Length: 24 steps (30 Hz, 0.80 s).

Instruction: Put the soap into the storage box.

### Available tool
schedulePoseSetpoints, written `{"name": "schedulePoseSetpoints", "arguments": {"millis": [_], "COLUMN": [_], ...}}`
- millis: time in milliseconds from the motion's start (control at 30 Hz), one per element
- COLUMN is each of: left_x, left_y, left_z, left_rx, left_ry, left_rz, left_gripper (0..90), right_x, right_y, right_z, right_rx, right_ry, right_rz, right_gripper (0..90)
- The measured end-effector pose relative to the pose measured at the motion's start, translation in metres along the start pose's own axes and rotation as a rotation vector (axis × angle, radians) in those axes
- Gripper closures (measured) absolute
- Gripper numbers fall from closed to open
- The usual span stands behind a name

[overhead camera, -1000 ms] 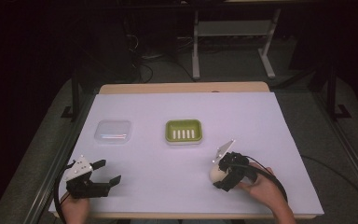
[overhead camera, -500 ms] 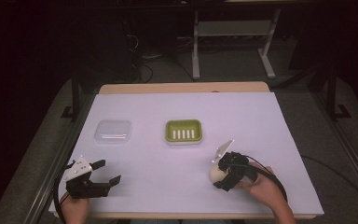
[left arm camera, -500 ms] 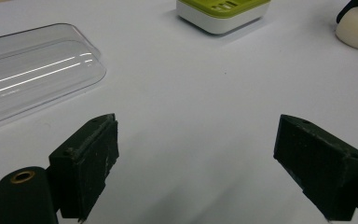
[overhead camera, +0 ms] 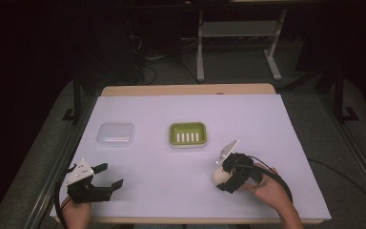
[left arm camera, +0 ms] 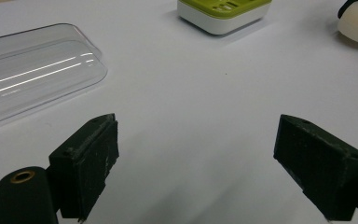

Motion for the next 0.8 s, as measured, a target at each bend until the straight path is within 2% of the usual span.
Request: {"name": "schedulePoseSetpoints", "arguments": {"millis": [633, 800], "left_x": [0.0, 0.0], "left_y": [0.0, 0.0], "left_z": [0.0, 0.0], "left_rx": [0.002, 0.013], "left_ry": [0.0, -0.002], "left_rz": [0.0, -0.002], "left_gripper": [13.0, 13.0], "right_x": [-0.006, -0.008], "right_y": [0.014, 0.018], "right_z": [0.006, 0.008], "right_rx": [0.002, -0.004], "right_ry": [0.019, 0.017], "right_rz": [0.022, 0.025], "right_gripper": [22.4, 22.4]}}
Point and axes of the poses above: each handheld gripper's, and its own axes: x roughly forward along the jaws, y roughly out of its top, z roughly to its right, the point moved 5 cm from there along x, roughly forward along the jaws, and after that the axes turned 12 degrees about z, right-handed, at the moved point
